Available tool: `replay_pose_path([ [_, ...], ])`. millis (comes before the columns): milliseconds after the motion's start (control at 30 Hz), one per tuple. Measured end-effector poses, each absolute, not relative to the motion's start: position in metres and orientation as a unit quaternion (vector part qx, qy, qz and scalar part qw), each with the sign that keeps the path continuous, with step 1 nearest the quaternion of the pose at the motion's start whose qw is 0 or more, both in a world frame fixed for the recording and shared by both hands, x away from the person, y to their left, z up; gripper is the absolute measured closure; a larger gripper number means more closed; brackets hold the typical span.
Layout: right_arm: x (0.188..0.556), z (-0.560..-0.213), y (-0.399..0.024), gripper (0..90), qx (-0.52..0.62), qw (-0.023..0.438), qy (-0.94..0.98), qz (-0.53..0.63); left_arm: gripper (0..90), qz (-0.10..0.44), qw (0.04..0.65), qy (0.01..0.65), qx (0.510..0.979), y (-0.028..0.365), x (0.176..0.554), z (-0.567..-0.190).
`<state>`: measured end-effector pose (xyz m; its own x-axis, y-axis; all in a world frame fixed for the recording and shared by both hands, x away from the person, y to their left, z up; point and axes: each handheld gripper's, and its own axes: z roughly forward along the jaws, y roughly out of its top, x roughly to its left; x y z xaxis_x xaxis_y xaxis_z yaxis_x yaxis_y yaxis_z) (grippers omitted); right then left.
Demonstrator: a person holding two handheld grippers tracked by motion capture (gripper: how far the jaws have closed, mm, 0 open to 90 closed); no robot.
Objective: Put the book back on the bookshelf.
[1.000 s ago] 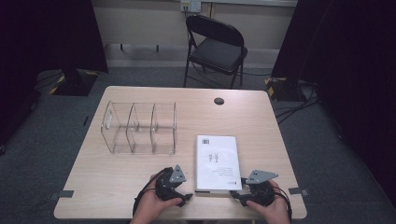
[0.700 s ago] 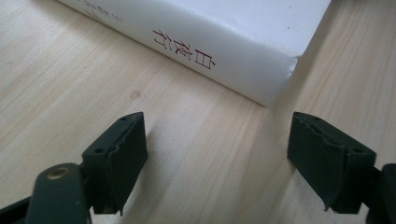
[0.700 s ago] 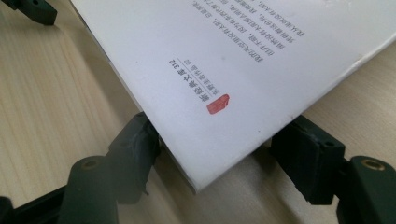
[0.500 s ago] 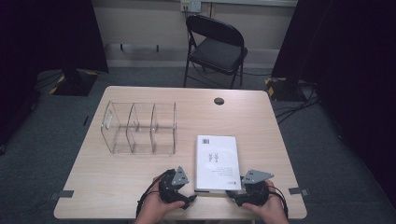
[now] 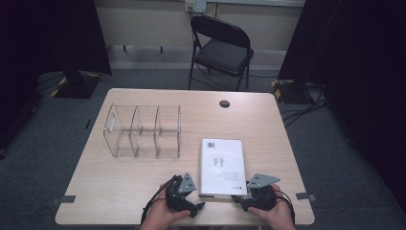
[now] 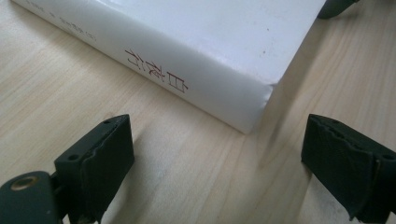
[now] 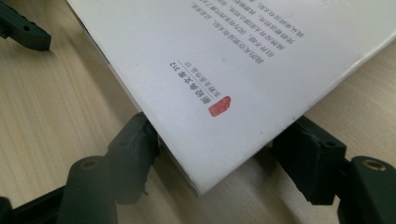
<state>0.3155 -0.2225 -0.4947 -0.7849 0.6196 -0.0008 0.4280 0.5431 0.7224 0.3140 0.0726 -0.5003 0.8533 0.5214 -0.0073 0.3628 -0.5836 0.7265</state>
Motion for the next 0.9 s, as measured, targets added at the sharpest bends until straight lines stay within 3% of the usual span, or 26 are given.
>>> replay_pose_path([
  [133, 0.315, -0.493, -0.223, 34.1, 0.304, 0.124, 0.869, 0.371, 11.1, 0.103, 0.385, 0.245, 0.884, 0.069, 0.315, -0.500],
  [233, 0.315, -0.494, -0.224, 34.5, 0.306, 0.122, 0.867, 0.374, 22.0, 0.100, 0.388, 0.234, 0.886, 0.065, 0.316, -0.499],
  [900, 0.315, -0.487, -0.221, 35.5, 0.305, 0.123, 0.871, 0.366, 26.5, 0.105, 0.400, 0.250, 0.876, 0.063, 0.314, -0.500],
])
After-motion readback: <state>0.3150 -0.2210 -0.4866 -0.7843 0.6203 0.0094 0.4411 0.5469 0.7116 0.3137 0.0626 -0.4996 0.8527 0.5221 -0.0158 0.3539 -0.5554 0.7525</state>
